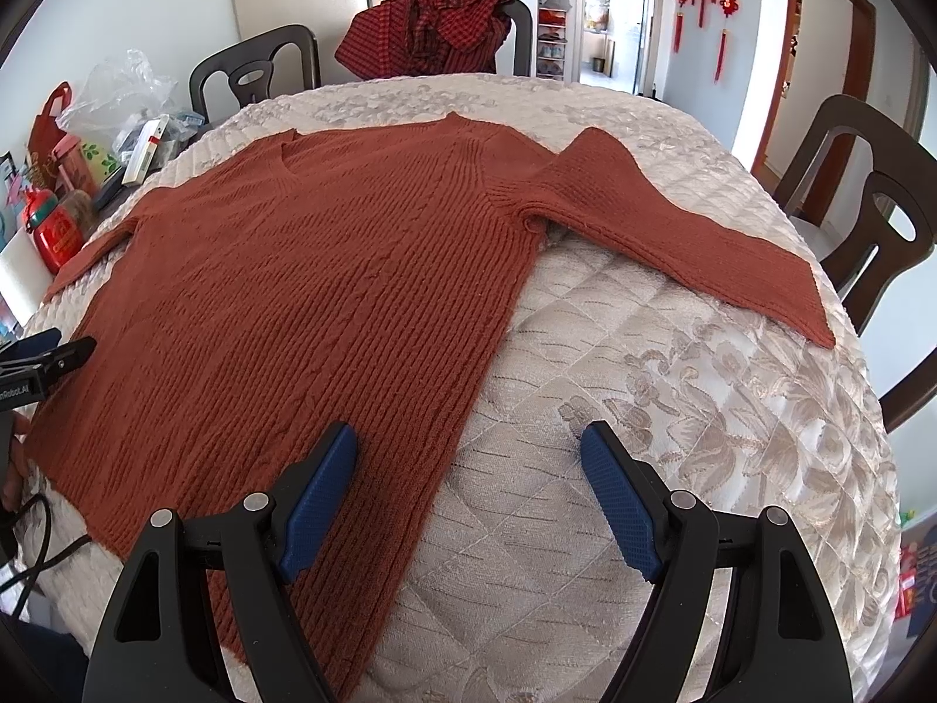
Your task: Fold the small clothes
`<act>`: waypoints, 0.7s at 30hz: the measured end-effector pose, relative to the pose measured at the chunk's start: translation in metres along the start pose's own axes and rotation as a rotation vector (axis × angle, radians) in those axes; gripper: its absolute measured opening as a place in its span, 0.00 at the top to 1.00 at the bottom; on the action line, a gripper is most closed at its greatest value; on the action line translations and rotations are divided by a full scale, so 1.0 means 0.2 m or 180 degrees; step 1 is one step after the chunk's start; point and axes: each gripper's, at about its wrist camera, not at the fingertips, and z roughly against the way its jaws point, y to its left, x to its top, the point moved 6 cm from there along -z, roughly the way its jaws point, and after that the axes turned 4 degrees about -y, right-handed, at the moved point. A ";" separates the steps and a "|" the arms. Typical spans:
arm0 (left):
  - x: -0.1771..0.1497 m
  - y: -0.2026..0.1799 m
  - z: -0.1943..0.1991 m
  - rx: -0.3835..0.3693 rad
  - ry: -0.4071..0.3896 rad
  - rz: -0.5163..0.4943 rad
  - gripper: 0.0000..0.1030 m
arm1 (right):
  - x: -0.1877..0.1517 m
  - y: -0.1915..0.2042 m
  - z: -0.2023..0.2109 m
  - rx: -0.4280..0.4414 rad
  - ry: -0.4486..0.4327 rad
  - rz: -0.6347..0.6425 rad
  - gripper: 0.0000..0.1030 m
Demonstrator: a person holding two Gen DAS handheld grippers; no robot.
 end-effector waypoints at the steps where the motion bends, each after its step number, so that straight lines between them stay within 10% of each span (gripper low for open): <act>1: 0.00 0.00 0.00 0.0001 0.0004 -0.0002 0.00 | 0.00 0.00 0.00 -0.0002 0.0007 -0.0001 0.24; 21: 0.01 0.01 -0.03 -0.0023 0.0083 -0.0016 0.00 | 0.01 0.00 0.00 -0.0013 0.0086 -0.0005 0.24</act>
